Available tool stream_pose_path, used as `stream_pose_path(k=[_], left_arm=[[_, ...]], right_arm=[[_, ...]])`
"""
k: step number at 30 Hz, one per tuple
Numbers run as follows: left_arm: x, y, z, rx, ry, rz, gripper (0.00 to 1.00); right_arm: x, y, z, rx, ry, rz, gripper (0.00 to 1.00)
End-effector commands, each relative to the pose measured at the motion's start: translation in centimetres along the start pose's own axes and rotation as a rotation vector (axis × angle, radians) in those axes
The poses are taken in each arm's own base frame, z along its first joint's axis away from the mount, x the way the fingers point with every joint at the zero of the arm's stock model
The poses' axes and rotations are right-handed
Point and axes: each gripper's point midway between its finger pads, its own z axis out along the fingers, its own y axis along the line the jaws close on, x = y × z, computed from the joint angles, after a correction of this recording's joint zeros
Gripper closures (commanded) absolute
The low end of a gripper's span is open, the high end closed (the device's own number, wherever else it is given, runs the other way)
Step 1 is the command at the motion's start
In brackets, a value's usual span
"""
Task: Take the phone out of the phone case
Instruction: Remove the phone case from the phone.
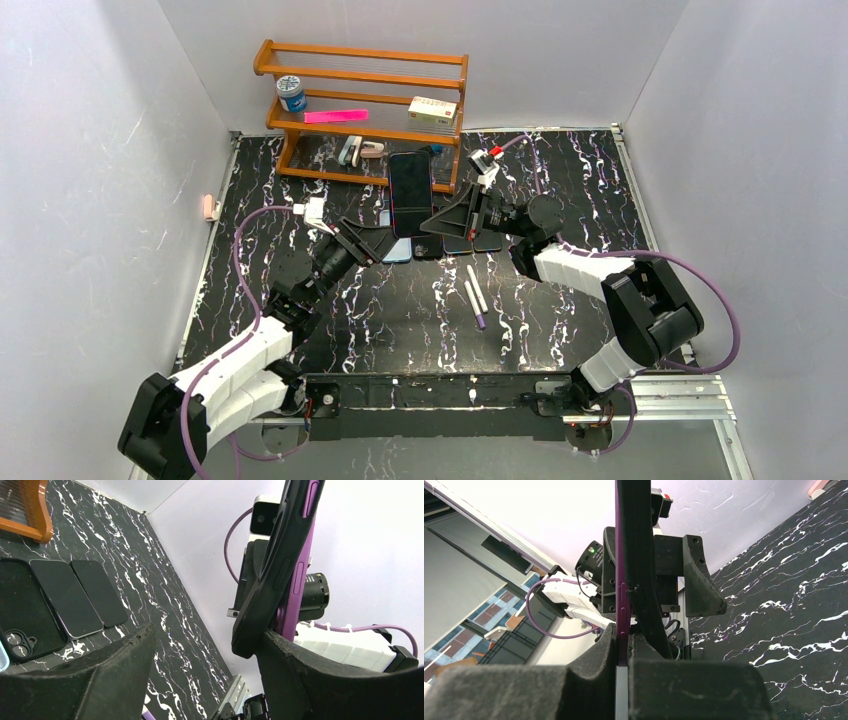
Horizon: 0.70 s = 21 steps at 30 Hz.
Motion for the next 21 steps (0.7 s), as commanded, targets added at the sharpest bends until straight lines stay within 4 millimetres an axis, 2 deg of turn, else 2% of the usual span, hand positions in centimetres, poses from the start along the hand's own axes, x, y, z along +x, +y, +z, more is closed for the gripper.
stream_pose_path(k=[1,6,9,13,16,17,21], left_arm=[[-2.6,-3.2,0.7,0.101,-0.081,0.055,0.33],[-2.9,-3.9,1.3,0.120,-0.072,0.081,0.45],[-3.1,-4.2,1.6,0.127,-0.074,0.108,0.57],[-3.4,-3.5,1.6,0.104,-0.096,0.152,0.80],[-3.8,-2.2,1.6,0.050,-0.126,0.191,0.97],[-4.0,-1.8,1.7,0.028,-0.131,0.206,1.00],[-5.0,-0.5,2.0,-0.046,-0.167,0.268,1.00]], right_arm=[[0.4,3.0,0.2,-0.084,0.047,-0.110,0.99],[1.1,3.2,0.1,-0.088,0.097,-0.108,0.99],[1.5,3.3,0.0,-0.088,0.123,-0.103,0.99],[2.1,3.3,-0.2,-0.083,0.148,-0.091,0.99],[2.6,2.9,-0.5,-0.070,0.169,-0.076,0.99],[2.8,2.8,-0.6,-0.066,0.181,-0.071,0.99],[3.7,2.1,-0.9,-0.040,0.216,-0.053,0.99]])
